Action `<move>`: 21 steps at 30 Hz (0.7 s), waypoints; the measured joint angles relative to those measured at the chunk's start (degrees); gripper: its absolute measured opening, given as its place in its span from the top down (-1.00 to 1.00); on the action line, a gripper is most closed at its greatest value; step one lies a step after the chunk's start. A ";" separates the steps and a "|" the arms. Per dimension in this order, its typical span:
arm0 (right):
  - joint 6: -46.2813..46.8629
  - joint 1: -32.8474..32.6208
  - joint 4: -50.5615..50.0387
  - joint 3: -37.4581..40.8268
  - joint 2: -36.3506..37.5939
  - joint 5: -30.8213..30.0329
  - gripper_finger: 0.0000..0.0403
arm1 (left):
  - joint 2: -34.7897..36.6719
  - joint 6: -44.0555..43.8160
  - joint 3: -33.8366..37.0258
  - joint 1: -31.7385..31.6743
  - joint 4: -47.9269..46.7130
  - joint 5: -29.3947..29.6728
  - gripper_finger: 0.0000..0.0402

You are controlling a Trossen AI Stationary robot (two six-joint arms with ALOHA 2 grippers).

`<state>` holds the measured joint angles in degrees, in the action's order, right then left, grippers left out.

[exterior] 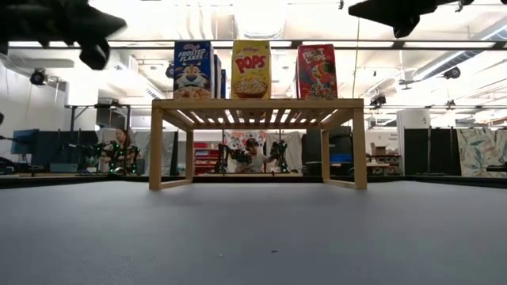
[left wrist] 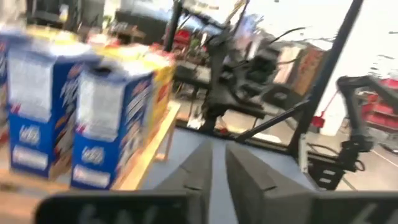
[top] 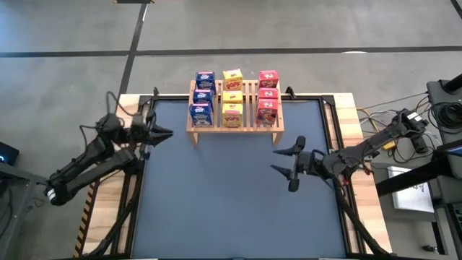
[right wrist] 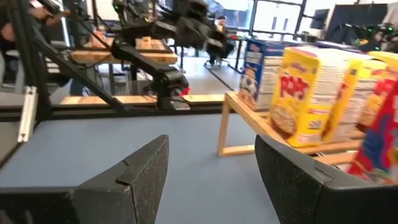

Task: Stack cereal on shelf
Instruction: Return to Home Position

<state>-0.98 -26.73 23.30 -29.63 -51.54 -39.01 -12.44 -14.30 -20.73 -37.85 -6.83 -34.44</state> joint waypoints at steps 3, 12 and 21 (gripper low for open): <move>0.45 0.62 -1.70 1.10 2.68 -0.13 -0.11 | 4.44 -0.20 -0.48 1.74 -0.18 0.12 0.97; 4.40 0.54 -1.48 6.93 6.51 -0.80 0.20 | 11.68 -2.60 4.21 4.30 -2.68 4.53 1.00; 1.43 0.51 12.26 18.18 9.52 -2.21 0.57 | 12.38 -4.31 18.15 9.71 20.27 5.44 1.00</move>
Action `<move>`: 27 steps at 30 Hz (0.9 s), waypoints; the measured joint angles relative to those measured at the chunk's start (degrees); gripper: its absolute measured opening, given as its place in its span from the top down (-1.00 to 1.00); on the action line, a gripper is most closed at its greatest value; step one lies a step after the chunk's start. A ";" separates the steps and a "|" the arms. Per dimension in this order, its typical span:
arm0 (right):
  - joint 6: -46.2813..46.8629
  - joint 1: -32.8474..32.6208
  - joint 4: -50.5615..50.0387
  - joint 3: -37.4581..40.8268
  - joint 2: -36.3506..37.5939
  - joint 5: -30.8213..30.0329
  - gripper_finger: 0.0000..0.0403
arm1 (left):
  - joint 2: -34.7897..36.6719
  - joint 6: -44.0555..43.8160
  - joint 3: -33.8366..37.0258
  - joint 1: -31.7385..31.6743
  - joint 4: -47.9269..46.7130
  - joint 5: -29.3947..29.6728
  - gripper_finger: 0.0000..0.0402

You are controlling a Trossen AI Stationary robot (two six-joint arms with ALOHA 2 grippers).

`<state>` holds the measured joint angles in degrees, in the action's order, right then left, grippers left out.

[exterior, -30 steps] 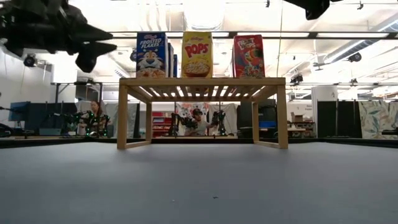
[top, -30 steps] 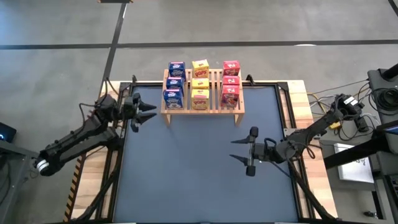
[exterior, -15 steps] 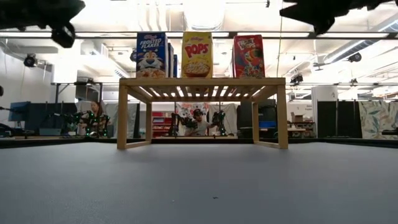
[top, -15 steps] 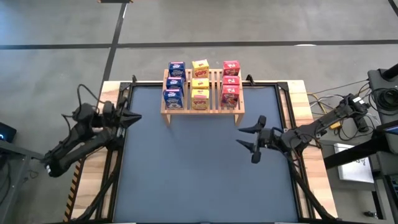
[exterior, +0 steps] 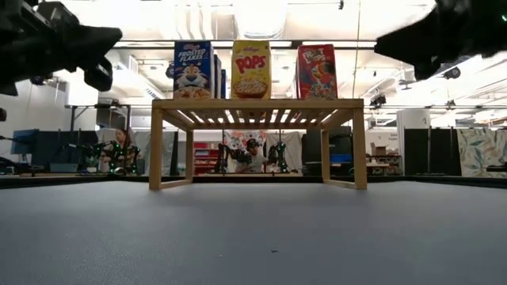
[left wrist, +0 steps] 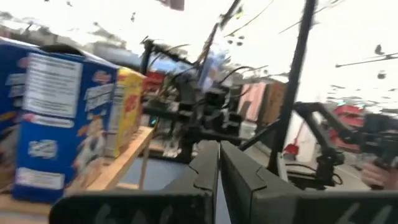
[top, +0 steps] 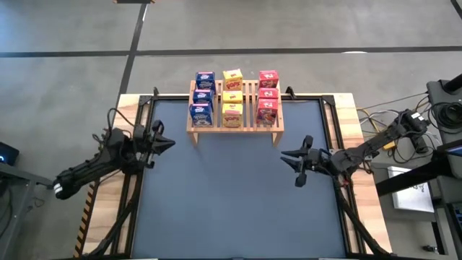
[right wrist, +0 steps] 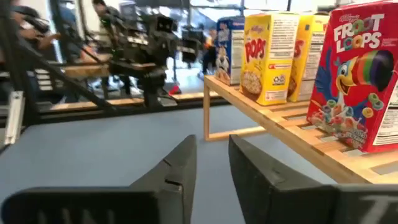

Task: Stack cereal on shelf
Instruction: Return to Home Position

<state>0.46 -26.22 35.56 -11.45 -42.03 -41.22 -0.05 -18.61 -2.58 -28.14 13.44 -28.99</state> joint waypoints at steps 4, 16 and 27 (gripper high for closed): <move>-3.75 0.02 8.09 5.59 1.97 6.35 0.70 | -0.24 2.45 1.69 3.26 1.51 3.04 1.00; -11.61 0.02 14.76 10.74 8.37 7.93 0.84 | -3.38 6.34 2.07 12.09 0.04 9.49 1.00; -7.82 0.02 -13.00 10.79 31.24 5.98 0.84 | -3.40 8.09 2.07 12.61 -2.67 9.59 1.00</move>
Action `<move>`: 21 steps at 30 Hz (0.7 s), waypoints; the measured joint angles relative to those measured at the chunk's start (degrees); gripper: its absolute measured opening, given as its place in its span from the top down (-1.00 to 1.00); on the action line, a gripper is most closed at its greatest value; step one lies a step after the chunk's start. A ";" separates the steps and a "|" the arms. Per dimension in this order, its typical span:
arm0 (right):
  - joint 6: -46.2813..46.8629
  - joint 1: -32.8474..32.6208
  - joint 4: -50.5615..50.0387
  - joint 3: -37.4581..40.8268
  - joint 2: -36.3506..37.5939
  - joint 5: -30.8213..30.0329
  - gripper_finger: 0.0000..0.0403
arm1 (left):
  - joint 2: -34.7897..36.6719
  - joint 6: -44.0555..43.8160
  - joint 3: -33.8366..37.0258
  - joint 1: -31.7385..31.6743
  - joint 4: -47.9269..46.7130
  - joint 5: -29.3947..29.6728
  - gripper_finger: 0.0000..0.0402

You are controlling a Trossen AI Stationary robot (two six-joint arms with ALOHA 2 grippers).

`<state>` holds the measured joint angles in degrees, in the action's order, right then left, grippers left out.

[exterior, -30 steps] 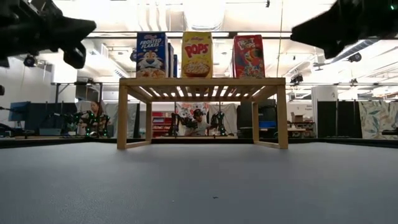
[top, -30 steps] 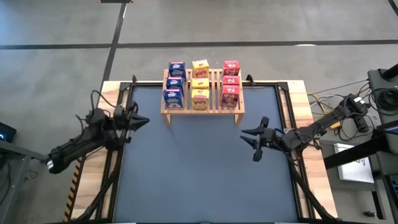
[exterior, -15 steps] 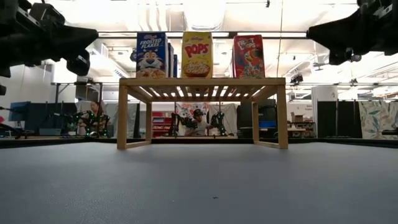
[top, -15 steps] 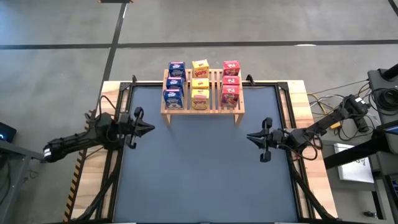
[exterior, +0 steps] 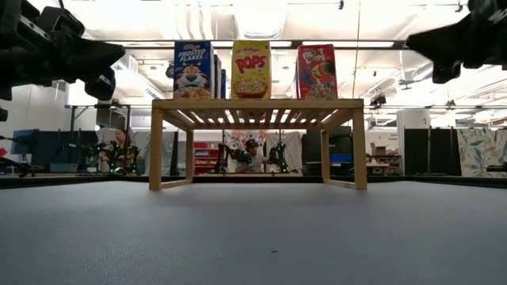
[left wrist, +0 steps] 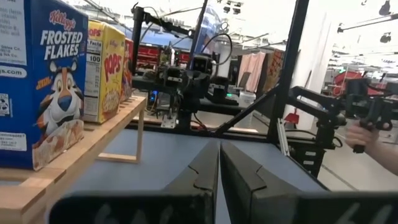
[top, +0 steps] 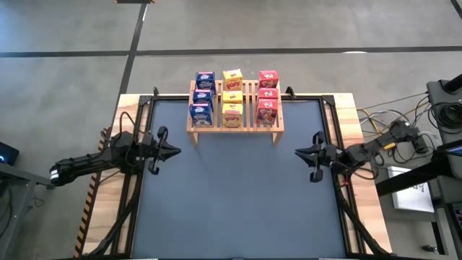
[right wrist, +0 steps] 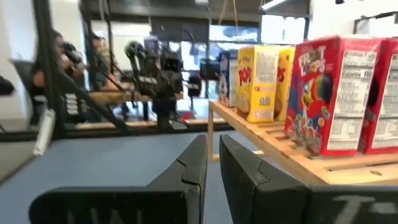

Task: Stack cereal on shelf
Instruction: Return to Home Position

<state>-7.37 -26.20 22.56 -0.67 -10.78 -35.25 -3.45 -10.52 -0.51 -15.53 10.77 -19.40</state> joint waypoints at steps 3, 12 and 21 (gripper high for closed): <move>-0.07 -0.01 -5.81 0.00 5.52 1.94 0.84 | -0.29 0.50 0.00 0.00 -0.61 0.00 1.00; -3.10 0.11 -11.40 0.00 10.39 4.22 0.84 | -1.29 0.84 0.00 0.22 -1.18 -0.02 1.00; 3.07 0.12 -17.61 0.02 10.29 4.81 0.84 | -2.01 0.80 0.00 3.84 -1.01 1.53 1.00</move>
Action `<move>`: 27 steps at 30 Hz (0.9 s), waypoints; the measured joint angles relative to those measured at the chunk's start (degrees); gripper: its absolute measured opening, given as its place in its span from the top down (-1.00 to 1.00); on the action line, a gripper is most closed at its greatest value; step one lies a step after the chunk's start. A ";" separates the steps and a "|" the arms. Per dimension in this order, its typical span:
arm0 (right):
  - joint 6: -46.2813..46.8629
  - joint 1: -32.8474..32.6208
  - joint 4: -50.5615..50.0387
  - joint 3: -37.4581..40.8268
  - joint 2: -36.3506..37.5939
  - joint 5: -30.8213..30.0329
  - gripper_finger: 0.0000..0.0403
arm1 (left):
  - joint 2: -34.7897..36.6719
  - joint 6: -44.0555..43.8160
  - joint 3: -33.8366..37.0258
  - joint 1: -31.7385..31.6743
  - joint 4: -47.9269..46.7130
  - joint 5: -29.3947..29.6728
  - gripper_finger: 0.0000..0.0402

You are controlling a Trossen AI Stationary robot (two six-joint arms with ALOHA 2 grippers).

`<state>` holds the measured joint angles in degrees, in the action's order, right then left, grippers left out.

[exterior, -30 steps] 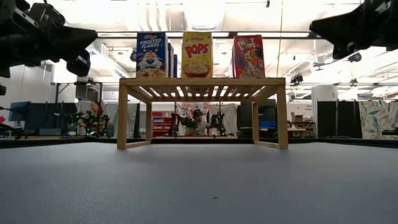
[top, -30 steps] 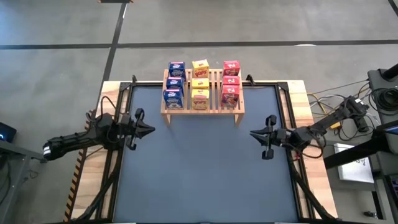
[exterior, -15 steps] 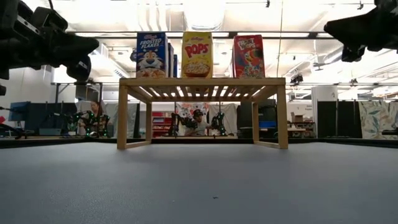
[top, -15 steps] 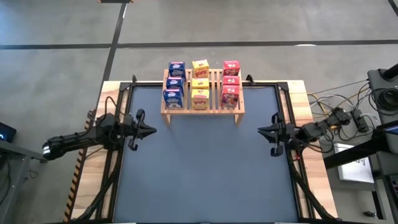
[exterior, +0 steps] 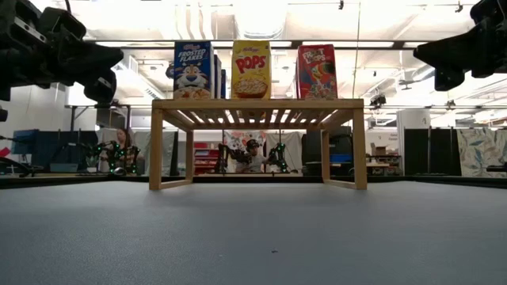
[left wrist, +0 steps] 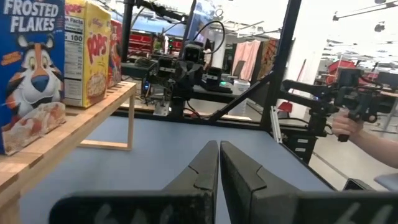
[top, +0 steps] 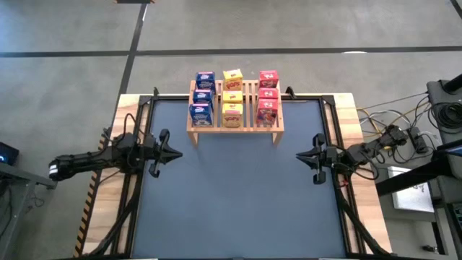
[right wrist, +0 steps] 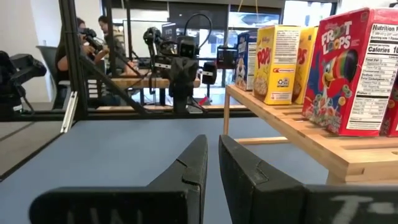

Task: Stack cereal on shelf
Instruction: Return to Home Position

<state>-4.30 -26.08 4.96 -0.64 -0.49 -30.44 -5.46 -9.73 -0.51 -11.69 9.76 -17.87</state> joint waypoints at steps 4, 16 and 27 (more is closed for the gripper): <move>-0.20 0.03 0.02 0.00 -0.02 -0.07 0.84 | -1.09 0.23 0.00 2.56 0.06 1.48 1.00; 1.81 0.03 -0.20 0.02 -0.11 -6.81 0.84 | -2.62 3.80 0.00 3.79 -0.07 -0.12 1.00; 3.67 -0.01 -1.29 0.02 -2.54 -11.76 0.83 | -3.29 3.27 0.01 3.79 -0.07 0.85 1.00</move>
<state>-0.63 -26.09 3.66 -0.62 -3.03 -42.20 -8.75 -6.46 -0.50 -7.90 9.69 -17.01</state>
